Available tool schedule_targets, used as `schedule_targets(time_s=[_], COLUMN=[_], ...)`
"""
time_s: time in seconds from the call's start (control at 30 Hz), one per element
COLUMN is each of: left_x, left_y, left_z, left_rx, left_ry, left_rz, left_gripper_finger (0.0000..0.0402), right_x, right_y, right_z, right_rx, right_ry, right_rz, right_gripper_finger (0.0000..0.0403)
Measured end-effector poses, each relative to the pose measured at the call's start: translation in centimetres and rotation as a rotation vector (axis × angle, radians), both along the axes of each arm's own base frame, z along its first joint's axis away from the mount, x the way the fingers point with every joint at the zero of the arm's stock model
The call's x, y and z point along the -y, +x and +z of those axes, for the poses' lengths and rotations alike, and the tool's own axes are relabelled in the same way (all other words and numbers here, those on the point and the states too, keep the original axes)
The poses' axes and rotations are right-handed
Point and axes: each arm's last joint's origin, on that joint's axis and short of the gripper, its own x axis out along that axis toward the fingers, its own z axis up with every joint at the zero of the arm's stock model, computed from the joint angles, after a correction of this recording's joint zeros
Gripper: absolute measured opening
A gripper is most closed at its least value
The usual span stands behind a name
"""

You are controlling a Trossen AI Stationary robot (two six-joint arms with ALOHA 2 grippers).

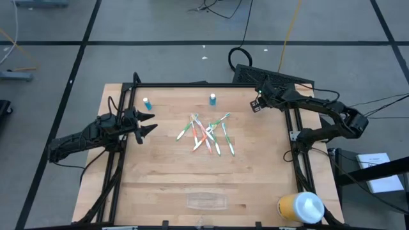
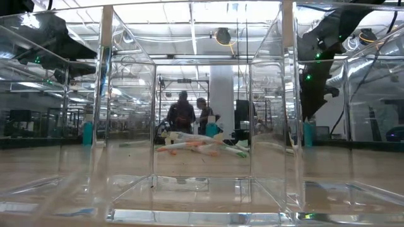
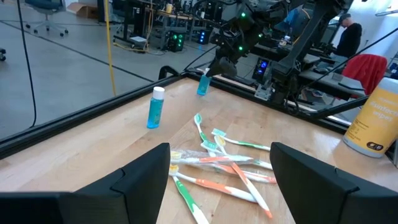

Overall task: Pick & Place toothbrushing station
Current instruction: Put the blue mouthwash bottle into the transparent organizer

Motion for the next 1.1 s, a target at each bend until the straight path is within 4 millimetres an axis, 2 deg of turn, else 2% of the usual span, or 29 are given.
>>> schedule_targets(time_s=[0.47,1.1], left_x=[0.0,0.0], left_y=[0.0,0.0], left_z=[0.0,0.0], left_rx=[0.0,0.0], left_ry=[0.0,0.0], left_rz=[0.0,0.0], left_gripper_finger=[0.0283,0.0283], right_x=[-1.9,-7.2], right_y=[3.5,6.7], right_z=[0.9,1.3], right_rx=[0.218,0.323], right_ry=[-0.029,-0.004], right_rz=[0.2,0.381], right_gripper_finger=[0.0097,0.0097])
